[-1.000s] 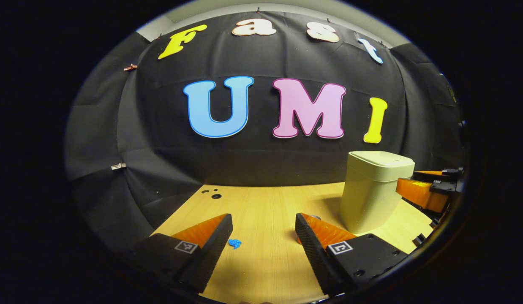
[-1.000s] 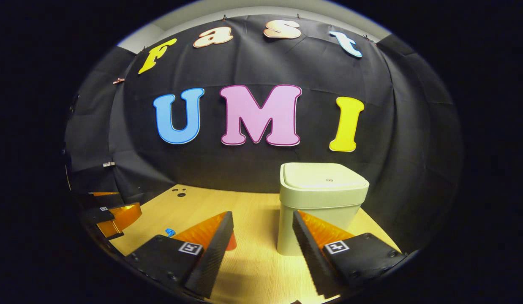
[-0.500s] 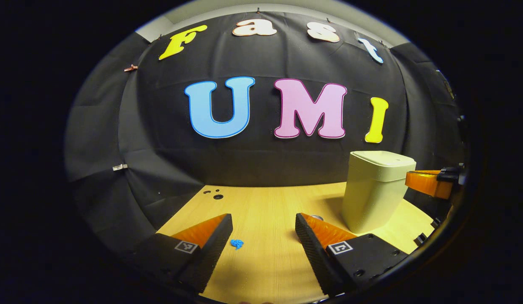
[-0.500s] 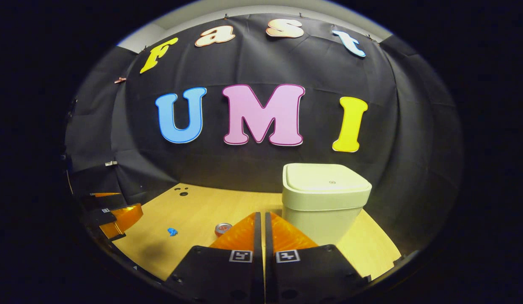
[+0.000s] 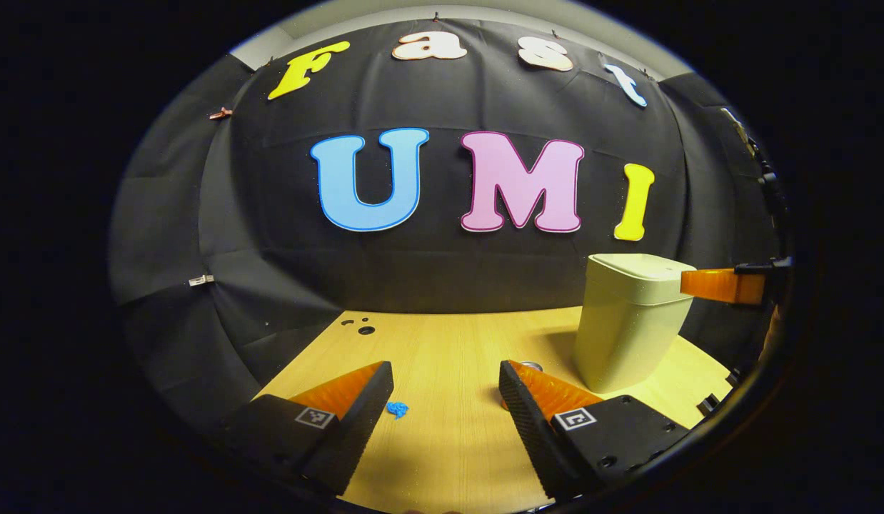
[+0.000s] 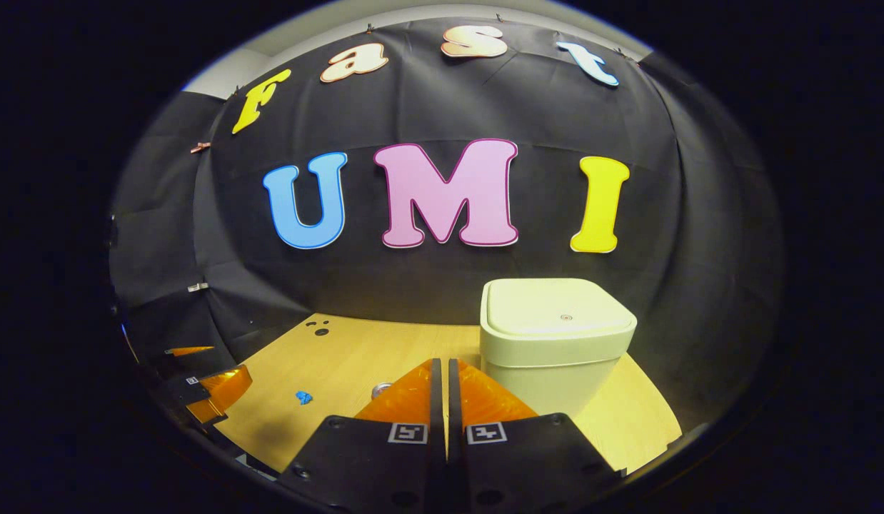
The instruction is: Press the lid of the desktop garbage bin to open it, pick up the crumpled paper on the desktop and throw it into the bin, then pick up the pop can on the desktop and drop it into the bin, and finally close the garbage bin lid.
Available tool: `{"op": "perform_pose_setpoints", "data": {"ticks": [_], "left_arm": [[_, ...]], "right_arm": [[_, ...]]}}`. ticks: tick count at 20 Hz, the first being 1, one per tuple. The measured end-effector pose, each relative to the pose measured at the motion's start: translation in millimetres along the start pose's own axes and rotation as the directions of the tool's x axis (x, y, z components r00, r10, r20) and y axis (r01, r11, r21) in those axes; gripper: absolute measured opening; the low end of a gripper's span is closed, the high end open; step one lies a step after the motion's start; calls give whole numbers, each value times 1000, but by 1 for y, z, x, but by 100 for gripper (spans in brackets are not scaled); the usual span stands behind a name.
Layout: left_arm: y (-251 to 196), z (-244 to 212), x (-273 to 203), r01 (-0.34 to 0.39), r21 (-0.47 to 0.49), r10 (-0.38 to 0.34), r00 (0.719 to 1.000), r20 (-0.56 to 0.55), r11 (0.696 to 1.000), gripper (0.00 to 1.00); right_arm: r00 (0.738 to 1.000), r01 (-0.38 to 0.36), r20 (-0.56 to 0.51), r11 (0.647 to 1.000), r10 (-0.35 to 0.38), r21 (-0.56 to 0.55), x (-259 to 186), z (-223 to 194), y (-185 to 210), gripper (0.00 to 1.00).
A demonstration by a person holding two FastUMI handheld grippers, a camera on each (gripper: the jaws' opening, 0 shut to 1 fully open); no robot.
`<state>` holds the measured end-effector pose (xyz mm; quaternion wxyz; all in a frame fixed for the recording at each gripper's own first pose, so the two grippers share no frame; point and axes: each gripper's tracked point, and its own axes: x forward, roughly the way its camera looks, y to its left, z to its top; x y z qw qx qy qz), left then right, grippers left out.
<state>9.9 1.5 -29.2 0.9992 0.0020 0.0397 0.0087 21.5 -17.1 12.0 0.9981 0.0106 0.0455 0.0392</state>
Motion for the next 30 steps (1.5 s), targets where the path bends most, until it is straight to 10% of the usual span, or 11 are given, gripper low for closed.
{"op": "perform_pose_setpoints", "data": {"ticks": [14, 30], "left_arm": [[16, -9, 7, -63, -10, 62, 997, -34, 998, 96], [6, -28, 16, -65, -48, 60, 993, -105, 997, 96]], "right_arm": [[988, 142, 64, 989, -144, 28, 47, 59, -85, 5], [969, 233, -79, 973, -233, -10, 98, 7, -139, 5]]}}
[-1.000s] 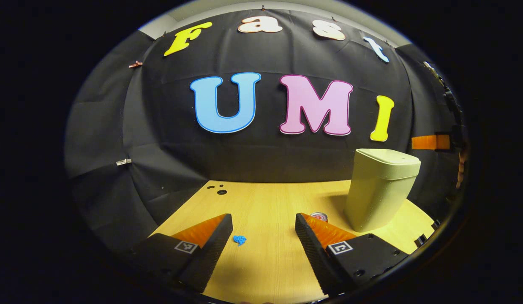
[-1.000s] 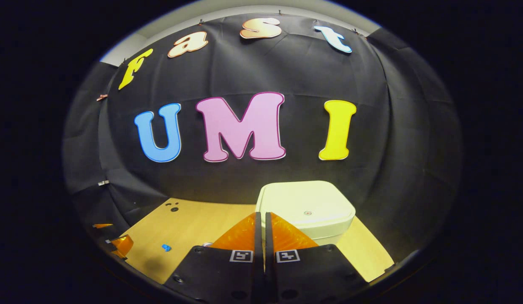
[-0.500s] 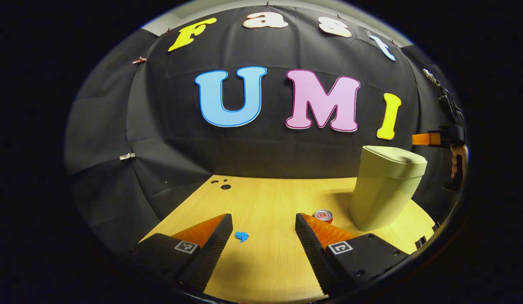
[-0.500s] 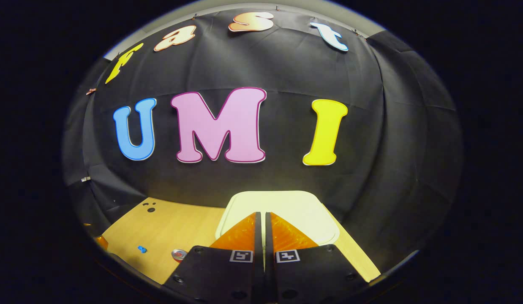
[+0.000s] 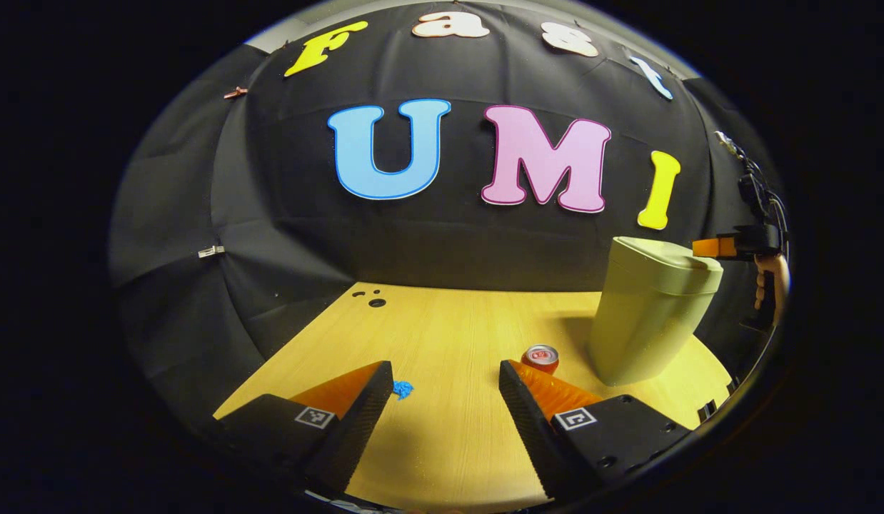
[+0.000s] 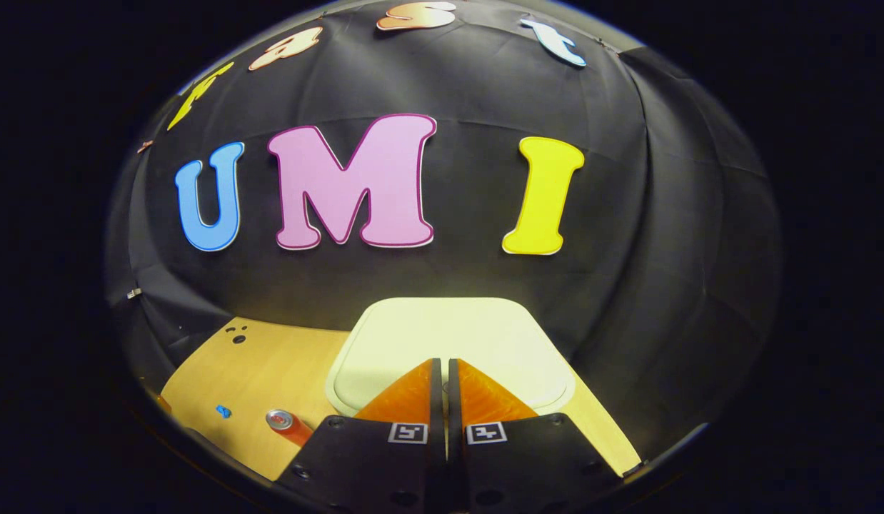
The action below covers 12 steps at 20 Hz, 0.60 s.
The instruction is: Press the lid of the desktop garbage bin to open it, pick up the crumpled paper on the desktop and throw it into the bin, then pick up the pop can on the desktop and drop it into the bin, and finally close the garbage bin lid.
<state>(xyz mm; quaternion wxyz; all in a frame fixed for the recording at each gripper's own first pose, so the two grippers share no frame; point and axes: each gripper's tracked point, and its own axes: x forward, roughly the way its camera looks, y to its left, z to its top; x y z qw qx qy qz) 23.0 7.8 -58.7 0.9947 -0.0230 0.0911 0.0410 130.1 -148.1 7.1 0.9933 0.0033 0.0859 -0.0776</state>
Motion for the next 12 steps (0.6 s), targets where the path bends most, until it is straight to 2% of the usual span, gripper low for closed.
{"op": "perform_pose_setpoints", "data": {"ticks": [9, 12], "left_arm": [[1, -6, 2, -4, 2, 4, 1000, -18, 1000, 96], [1, -5, 2, 0, 12, 0, 1000, -16, 1000, 96]], "right_arm": [[999, -32, -8, 999, 32, 34, -1, -4, 2, 5], [999, -44, -7, 999, 44, -11, 1, -5, 4, 5]]}}
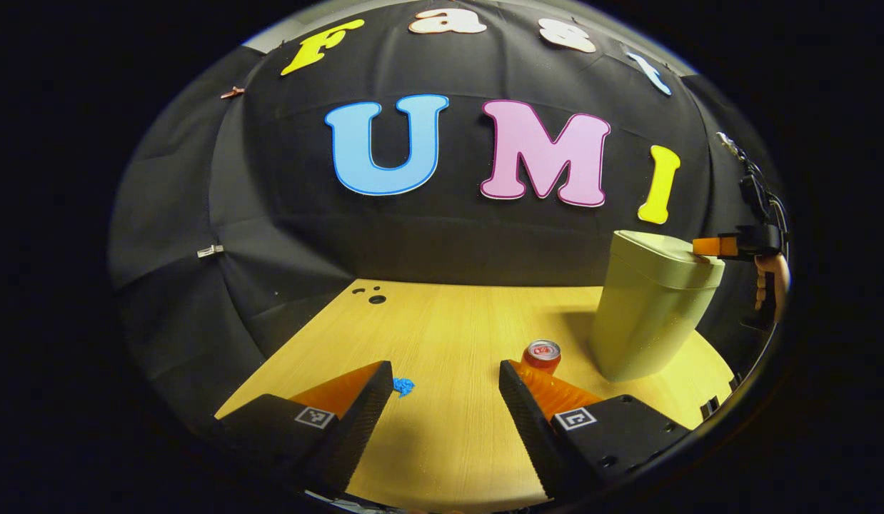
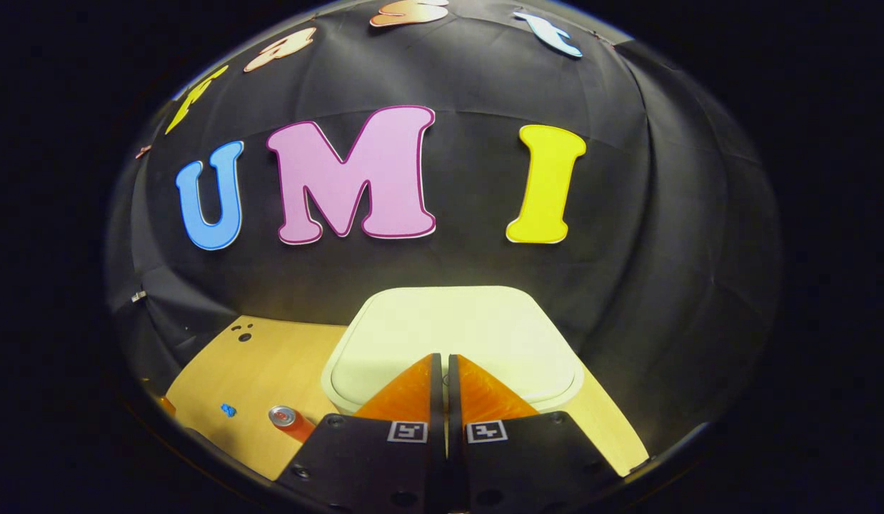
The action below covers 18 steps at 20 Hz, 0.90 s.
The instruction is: Press the lid of the desktop garbage bin to open it, pick up the crumpled paper on the desktop and throw it into the bin, then pick up the pop can on the desktop and drop it into the bin, and finally close the garbage bin lid.
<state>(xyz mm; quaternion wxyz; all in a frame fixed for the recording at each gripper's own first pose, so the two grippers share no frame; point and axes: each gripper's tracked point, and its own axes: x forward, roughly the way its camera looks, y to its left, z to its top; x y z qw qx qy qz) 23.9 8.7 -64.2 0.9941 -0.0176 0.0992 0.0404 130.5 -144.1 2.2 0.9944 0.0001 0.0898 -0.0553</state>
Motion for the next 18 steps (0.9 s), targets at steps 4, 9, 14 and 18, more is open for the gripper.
{"op": "perform_pose_setpoints", "data": {"ticks": [4, 9, 14, 18], "left_arm": [[2, 3, -3, -3, 5, 3, 1000, 10, 1000, 96], [20, 3, -11, -26, -6, 26, 999, 22, 1000, 96], [37, 7, -21, -28, -20, 29, 998, 51, 999, 96], [52, 0, -30, -17, -43, 20, 998, 57, 999, 96]], "right_arm": [[1000, 7, 0, 1000, -7, -7, -2, 1, -2, 5], [999, 29, 18, 999, -28, -33, -3, 12, -4, 5], [998, 32, 59, 999, -30, -23, -18, 39, 9, 5], [994, 41, 102, 999, -40, -12, -40, 55, 24, 5]]}}
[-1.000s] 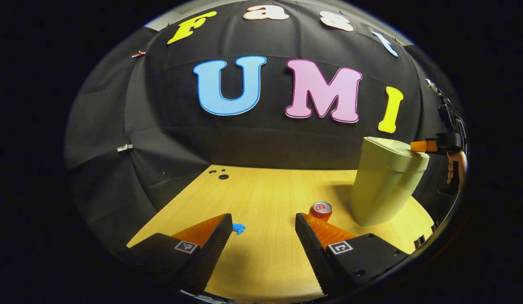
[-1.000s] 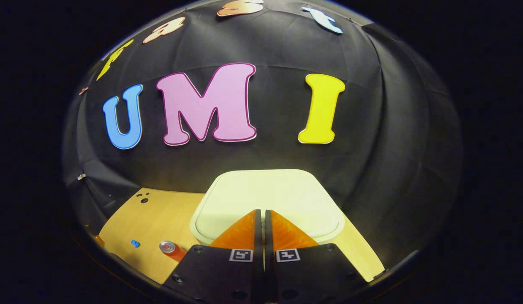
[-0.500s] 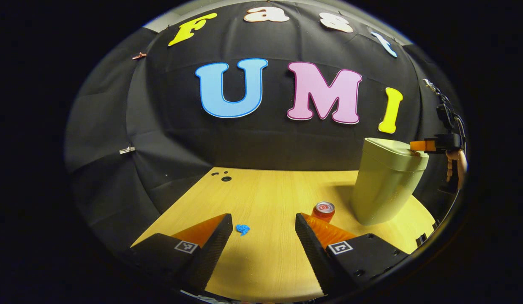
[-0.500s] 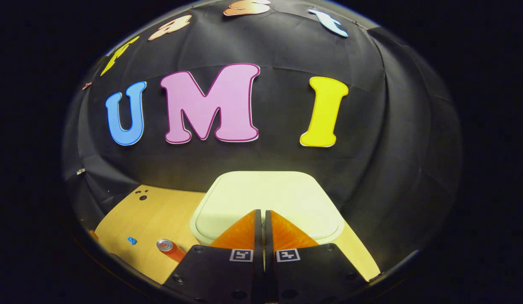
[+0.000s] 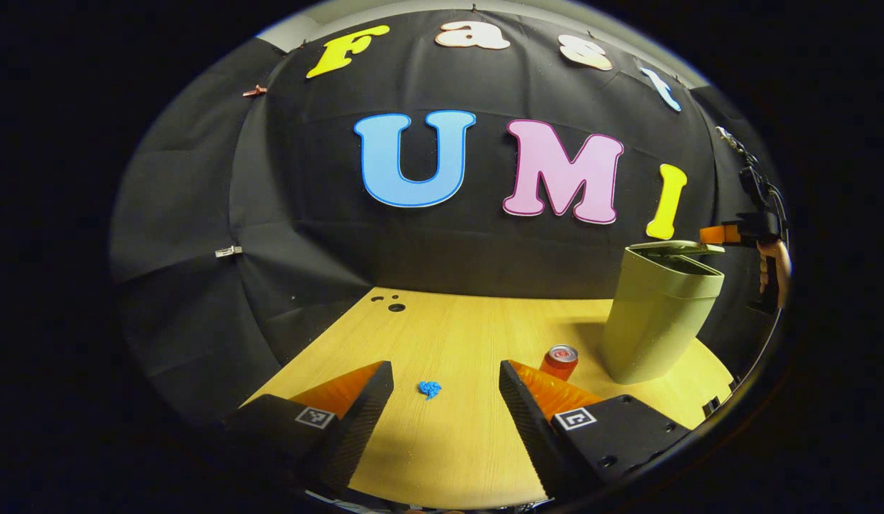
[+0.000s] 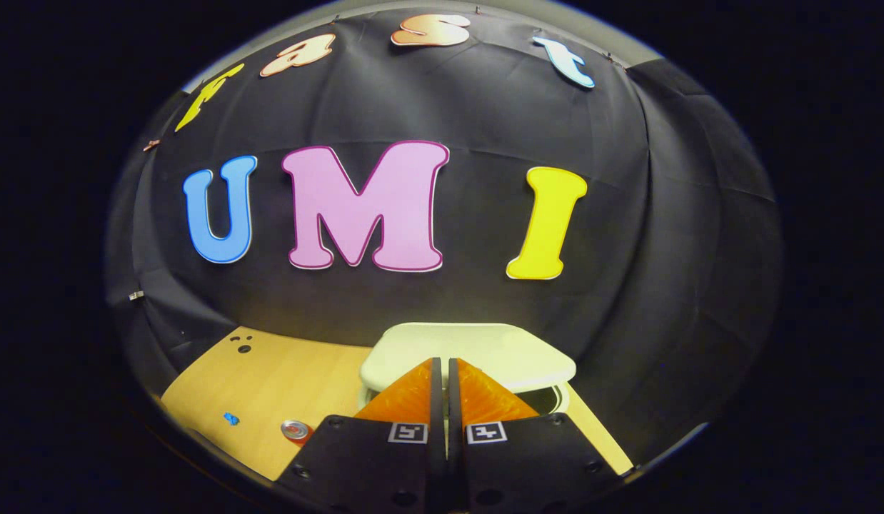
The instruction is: Press the lid of the desktop garbage bin to open it, pick up the crumpled paper on the desktop and throw it into the bin, then pick up the pop can on the desktop and drop it into the bin, and finally close the garbage bin lid.
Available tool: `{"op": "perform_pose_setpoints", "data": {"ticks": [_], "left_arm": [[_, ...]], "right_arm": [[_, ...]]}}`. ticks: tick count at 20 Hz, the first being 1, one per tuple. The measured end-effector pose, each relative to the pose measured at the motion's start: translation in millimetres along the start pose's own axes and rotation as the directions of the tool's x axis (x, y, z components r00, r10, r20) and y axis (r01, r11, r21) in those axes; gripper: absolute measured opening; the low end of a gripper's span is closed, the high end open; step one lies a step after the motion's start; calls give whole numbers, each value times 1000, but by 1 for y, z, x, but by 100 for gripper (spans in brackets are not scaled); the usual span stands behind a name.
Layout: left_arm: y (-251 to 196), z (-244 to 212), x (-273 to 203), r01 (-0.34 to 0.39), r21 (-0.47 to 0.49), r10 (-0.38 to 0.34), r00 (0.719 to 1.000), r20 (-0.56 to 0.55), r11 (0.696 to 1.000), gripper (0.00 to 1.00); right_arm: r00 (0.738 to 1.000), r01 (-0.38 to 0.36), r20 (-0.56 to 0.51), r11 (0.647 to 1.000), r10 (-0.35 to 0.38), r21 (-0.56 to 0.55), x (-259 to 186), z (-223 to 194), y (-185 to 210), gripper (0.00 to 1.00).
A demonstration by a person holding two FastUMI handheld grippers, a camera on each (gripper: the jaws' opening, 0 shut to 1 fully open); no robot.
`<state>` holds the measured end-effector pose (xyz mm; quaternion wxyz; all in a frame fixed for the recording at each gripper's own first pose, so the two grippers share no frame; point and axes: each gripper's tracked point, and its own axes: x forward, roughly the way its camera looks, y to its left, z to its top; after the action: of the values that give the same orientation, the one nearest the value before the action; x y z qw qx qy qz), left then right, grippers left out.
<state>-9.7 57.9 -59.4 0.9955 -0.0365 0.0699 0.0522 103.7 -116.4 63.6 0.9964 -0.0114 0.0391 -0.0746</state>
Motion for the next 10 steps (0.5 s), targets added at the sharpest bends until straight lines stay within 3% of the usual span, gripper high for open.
{"op": "perform_pose_setpoints", "data": {"ticks": [10], "left_arm": [[28, -18, -17, 72, -6, -72, 997, -5, 997, 96]], "right_arm": [[1000, 13, -5, 999, -12, 45, -63, -7, 39, 5]]}}
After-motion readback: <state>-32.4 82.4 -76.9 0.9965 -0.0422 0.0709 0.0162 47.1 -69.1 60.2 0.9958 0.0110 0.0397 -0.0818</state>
